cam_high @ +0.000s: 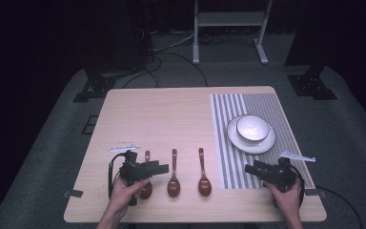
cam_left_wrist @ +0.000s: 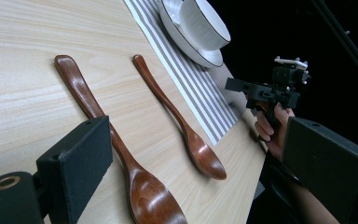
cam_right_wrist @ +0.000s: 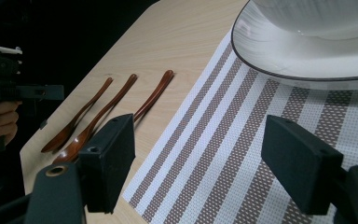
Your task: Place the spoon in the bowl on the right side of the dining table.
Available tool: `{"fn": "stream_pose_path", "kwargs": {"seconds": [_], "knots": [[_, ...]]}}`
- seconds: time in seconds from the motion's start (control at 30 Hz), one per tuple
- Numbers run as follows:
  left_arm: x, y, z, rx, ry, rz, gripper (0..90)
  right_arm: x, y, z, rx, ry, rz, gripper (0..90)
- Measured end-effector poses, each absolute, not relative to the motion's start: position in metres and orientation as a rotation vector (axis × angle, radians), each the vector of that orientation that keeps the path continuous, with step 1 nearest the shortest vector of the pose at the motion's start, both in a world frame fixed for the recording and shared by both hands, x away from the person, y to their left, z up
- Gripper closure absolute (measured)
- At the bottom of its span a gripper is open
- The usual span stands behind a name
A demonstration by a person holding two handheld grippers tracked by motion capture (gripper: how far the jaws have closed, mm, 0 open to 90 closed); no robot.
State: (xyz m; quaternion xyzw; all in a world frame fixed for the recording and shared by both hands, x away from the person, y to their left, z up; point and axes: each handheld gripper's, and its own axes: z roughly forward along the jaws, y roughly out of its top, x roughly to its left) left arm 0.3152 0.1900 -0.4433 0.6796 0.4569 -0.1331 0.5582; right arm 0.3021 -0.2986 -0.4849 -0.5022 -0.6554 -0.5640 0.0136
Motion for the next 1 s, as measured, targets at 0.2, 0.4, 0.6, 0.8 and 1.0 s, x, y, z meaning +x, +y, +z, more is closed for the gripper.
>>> {"fn": "stream_pose_path", "kwargs": {"seconds": [0.2, 0.4, 0.6, 0.8, 1.0], "knots": [[0.315, 0.187, -0.443, 1.603, 1.075, -0.323, 7.8, 0.304, -0.297, -0.484, -1.561, -2.053, -1.746, 24.7], [0.315, 0.180, -0.443, 1.611, 1.062, -0.339, 7.8, 0.303, -0.296, -0.483, -1.563, -2.060, -1.744, 24.7], [0.315, 0.173, -0.442, 1.612, 1.047, -0.355, 7.8, 0.304, -0.295, -0.484, -1.569, -2.060, -1.744, 24.7], [0.313, 0.162, -0.443, 1.636, 1.022, -0.376, 7.9, 0.305, -0.292, -0.483, -1.561, -2.071, -1.734, 24.7], [0.311, 0.154, -0.445, 1.642, 1.010, -0.395, 7.8, 0.307, -0.287, -0.483, -1.550, -2.089, -1.725, 24.7]]}}
